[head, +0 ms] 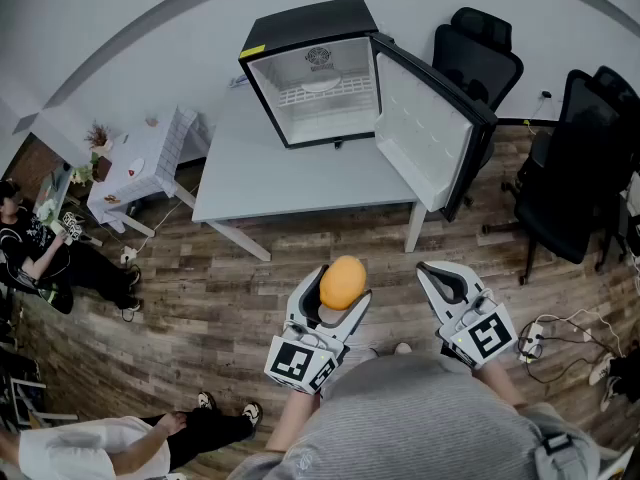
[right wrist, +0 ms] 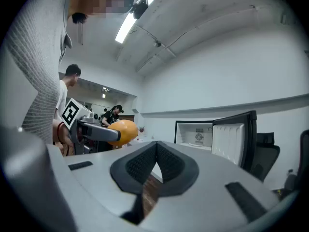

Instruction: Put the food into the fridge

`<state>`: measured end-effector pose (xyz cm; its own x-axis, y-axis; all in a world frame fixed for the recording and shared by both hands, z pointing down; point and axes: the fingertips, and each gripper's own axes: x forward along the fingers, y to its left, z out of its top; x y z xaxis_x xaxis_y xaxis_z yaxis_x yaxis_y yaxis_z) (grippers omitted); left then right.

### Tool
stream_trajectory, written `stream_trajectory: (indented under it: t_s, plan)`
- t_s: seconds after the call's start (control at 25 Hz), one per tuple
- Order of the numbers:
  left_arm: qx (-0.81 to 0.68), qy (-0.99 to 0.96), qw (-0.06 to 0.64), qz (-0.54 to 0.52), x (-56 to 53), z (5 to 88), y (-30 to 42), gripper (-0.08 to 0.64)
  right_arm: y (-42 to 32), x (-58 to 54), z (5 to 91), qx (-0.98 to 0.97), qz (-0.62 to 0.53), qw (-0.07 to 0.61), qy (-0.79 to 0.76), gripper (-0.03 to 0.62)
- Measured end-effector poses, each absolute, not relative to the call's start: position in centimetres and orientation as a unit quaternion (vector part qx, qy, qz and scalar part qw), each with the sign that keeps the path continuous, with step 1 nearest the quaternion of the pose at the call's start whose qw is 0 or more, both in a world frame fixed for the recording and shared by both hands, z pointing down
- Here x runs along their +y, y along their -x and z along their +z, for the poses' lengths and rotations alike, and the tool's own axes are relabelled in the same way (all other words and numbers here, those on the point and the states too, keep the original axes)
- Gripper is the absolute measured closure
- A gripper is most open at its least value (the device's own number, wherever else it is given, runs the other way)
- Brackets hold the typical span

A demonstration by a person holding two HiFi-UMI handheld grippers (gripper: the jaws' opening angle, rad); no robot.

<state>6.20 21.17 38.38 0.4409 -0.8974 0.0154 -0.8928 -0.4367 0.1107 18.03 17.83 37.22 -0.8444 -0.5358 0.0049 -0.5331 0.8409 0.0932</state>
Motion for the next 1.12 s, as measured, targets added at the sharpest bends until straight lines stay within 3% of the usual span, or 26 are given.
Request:
stream_trajectory:
  t_s: [1.12]
  plan:
    - [-0.531, -0.845, 0.055, -0.023, 19.8, 38.6, -6.5, 0.199, -17.5, 16.5, 37.0, -0.968, -0.031, -0.004, -0.25, 0.578]
